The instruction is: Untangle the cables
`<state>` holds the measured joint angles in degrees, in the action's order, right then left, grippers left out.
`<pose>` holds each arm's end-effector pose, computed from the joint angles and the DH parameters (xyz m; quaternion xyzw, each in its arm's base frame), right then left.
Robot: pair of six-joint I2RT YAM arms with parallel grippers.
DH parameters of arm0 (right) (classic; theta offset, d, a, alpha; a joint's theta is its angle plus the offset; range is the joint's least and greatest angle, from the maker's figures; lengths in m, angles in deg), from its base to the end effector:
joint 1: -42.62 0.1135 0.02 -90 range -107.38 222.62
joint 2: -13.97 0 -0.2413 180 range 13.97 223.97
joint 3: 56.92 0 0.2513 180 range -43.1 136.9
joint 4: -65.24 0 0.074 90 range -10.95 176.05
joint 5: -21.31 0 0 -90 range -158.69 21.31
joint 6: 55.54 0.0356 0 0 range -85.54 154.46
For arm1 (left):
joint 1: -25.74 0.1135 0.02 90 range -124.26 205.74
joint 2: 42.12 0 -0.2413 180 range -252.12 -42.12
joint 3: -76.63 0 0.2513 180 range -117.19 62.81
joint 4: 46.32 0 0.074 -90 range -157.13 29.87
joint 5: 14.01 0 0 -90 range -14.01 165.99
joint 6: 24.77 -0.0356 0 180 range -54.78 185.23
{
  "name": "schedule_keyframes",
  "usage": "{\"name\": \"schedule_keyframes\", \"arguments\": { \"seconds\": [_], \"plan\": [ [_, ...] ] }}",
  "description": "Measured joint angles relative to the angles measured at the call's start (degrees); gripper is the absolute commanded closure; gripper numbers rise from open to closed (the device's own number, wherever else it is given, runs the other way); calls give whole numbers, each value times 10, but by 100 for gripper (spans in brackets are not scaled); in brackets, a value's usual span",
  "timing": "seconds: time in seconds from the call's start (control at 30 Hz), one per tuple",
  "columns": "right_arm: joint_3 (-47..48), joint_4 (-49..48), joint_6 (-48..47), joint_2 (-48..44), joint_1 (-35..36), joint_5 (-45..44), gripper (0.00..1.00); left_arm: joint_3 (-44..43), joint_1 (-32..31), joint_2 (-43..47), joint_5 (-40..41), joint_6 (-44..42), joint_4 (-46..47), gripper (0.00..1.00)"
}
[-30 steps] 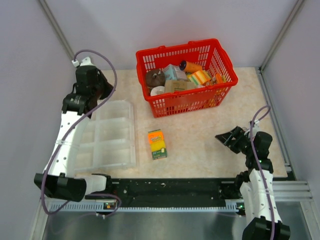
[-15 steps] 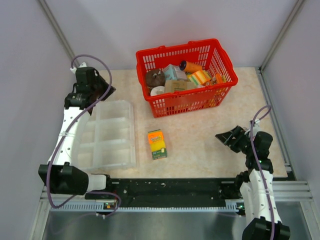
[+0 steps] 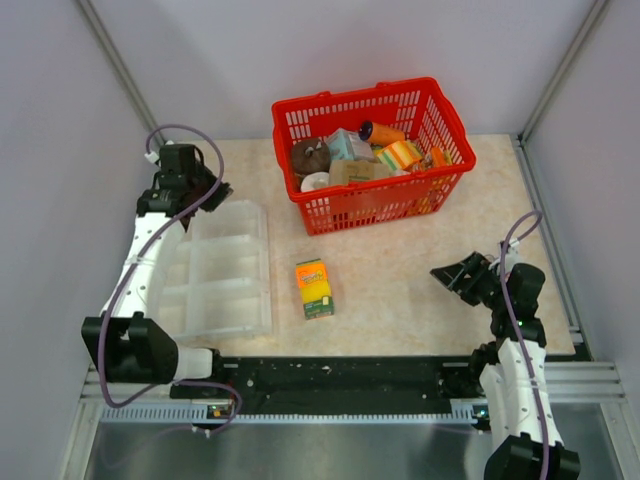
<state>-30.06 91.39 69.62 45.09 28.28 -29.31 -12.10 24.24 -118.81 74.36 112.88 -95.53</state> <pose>0.1525 -0.0157 0.1682 0.1900 0.8121 0.3721 0.4073 0.2974 -0.0088 0.3345 -0.3452 0.8263 -0.1966 0.3992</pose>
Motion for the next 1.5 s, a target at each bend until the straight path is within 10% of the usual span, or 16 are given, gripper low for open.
{"name": "schedule_keyframes", "arguments": {
  "seconds": [1.13,1.5],
  "plan": [
    [-3,-4,0,0,0,4,27,48,38,-208,36,30,55,100],
    [-3,-4,0,1,0,4,28,34,38,-194,38,7,40,39]
  ]
}}
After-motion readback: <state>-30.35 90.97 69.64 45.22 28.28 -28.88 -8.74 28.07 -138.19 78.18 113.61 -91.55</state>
